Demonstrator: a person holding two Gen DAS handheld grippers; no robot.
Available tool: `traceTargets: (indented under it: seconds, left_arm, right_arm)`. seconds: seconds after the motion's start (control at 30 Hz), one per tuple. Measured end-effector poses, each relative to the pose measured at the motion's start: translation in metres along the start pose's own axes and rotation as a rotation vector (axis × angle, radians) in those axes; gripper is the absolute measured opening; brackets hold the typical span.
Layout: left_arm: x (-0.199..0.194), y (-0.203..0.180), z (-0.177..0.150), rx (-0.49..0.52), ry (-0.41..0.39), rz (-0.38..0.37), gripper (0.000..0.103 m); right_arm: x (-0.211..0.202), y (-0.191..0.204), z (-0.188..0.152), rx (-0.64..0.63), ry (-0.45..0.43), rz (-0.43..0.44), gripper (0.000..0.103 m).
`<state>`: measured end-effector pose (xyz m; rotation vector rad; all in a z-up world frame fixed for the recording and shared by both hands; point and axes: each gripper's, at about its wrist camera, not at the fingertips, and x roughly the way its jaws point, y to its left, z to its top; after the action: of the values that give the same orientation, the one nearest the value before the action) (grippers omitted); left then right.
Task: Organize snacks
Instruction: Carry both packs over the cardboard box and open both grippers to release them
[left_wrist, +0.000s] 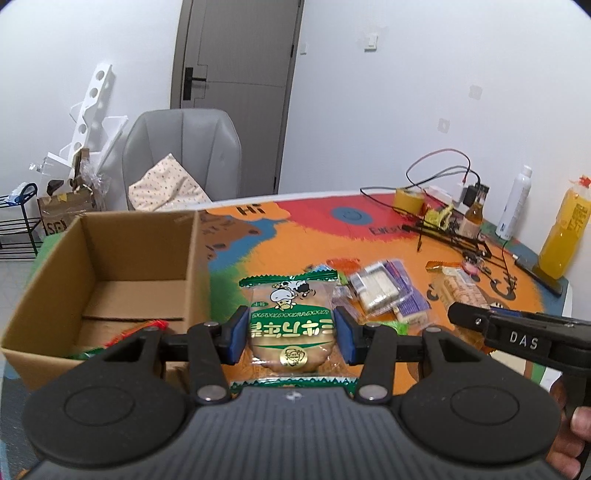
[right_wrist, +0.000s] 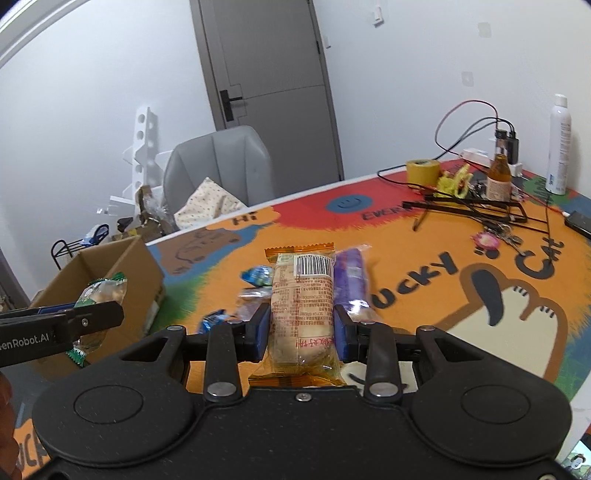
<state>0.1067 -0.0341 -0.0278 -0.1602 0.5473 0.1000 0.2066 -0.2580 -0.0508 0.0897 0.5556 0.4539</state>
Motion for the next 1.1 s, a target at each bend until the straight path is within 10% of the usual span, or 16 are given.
traceTargets:
  seconds: [1.1]
  left_arm:
    - [-0.031,0.114,0.025,-0.126,-0.065,0.148,0.048]
  right_arm:
    - [0.028,0.109,0.023,-0.105,-0.004,0.206,0.033]
